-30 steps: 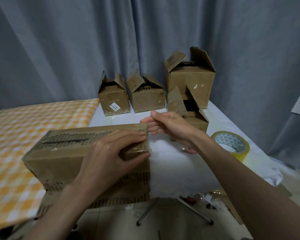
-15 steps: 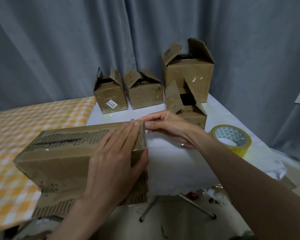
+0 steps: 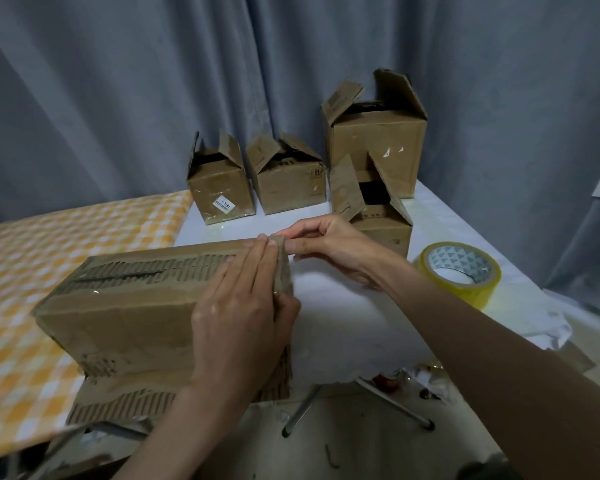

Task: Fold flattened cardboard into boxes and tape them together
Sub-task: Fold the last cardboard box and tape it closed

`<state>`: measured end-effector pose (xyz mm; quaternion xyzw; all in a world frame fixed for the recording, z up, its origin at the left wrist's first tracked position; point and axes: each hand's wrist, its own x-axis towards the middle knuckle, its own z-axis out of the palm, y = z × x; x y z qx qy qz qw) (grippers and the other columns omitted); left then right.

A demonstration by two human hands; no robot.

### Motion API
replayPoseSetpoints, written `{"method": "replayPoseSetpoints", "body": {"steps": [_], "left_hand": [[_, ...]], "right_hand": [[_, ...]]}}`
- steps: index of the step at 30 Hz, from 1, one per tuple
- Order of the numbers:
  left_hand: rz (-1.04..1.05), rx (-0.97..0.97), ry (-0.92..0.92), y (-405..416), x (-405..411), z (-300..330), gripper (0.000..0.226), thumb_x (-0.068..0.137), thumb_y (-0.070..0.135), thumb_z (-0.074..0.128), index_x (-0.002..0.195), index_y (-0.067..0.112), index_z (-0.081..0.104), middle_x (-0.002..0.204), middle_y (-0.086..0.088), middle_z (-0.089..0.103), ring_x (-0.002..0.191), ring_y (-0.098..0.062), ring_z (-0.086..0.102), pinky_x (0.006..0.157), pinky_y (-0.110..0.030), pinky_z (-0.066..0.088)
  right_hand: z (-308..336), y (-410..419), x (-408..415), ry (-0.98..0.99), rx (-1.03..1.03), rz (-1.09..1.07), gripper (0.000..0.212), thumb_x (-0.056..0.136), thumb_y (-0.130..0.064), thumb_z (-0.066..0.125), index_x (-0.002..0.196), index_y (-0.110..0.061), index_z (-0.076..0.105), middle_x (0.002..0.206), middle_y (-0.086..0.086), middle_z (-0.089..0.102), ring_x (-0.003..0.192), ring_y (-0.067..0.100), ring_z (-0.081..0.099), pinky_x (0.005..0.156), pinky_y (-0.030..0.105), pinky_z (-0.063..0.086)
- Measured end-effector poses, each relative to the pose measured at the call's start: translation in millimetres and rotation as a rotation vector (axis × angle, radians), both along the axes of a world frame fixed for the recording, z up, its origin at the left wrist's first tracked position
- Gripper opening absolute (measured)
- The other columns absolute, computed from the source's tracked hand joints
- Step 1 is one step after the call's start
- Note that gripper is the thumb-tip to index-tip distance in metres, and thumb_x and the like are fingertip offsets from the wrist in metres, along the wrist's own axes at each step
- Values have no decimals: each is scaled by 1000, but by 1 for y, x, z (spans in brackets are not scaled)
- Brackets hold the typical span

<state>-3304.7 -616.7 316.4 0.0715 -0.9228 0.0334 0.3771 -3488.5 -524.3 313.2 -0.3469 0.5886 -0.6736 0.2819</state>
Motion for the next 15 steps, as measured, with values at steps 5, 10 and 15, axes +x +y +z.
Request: {"method": "replayPoseSetpoints", "body": {"steps": [5,10,15], "left_hand": [[-9,142,-51,1,6,9,55,90,46,45,133,15,61,136,-3,61,124,-21,58,100,-36,45],[45,304,-51,8,0,19,35,96,48,41,111,23,60,110,5,63,99,-19,58,75,-33,41],[44,319,-60,8,0,18,18,93,33,59,107,22,57,101,7,58,91,-16,53,76,-31,42]], "right_hand": [[3,7,-2,-108,30,107,36,94,-3,44,112,-5,75,112,17,74,103,20,70,98,33,55],[4,6,-2,-100,26,113,39,98,-33,62,115,1,72,105,17,73,99,18,66,98,33,55],[1,4,-3,-43,-4,166,21,89,1,68,110,-2,72,109,14,74,105,21,67,100,35,54]]}}
